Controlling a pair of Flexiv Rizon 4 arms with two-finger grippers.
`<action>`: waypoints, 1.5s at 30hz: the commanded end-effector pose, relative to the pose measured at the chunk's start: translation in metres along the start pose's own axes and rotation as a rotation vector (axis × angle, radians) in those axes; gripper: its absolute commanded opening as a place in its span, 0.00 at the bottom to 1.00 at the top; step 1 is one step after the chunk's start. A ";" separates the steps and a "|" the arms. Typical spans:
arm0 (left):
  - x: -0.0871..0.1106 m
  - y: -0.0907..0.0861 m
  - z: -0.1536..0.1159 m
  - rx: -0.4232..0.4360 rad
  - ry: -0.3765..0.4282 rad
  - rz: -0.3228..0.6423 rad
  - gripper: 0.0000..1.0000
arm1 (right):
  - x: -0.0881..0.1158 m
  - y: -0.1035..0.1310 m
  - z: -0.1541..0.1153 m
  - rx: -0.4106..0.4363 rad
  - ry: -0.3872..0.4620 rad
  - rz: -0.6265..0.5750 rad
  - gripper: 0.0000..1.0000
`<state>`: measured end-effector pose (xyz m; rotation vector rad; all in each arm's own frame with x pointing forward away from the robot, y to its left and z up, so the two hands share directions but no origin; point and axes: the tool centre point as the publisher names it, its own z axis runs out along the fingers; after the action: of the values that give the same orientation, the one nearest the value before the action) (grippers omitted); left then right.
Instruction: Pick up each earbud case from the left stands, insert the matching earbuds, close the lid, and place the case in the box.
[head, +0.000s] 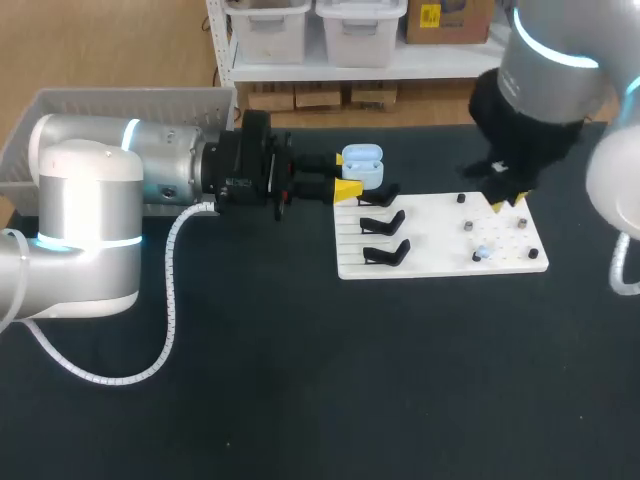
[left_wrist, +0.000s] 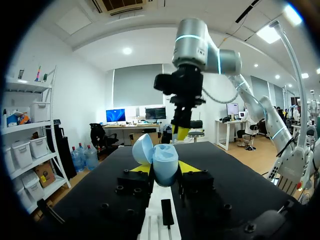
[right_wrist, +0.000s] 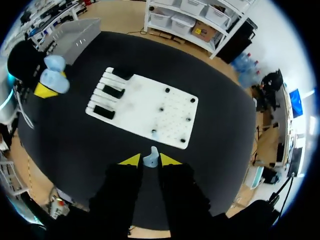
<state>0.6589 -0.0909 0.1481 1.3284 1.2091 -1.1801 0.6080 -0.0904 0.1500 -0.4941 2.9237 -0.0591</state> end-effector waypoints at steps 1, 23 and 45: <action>0.001 -0.002 0.000 -0.006 -0.003 0.003 0.00 | -0.010 0.030 -0.032 -0.007 0.033 0.089 0.00; 0.001 -0.002 0.000 -0.006 -0.003 0.003 0.00 | -0.006 0.052 -0.042 -0.040 -0.009 0.162 0.00; 0.003 -0.004 0.005 -0.001 0.005 0.009 0.00 | -0.029 0.090 -0.083 -0.011 0.035 0.587 0.00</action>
<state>0.6568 -0.0922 0.1468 1.3386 1.2046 -1.1768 0.5904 0.0017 0.2259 0.3570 2.9696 0.0484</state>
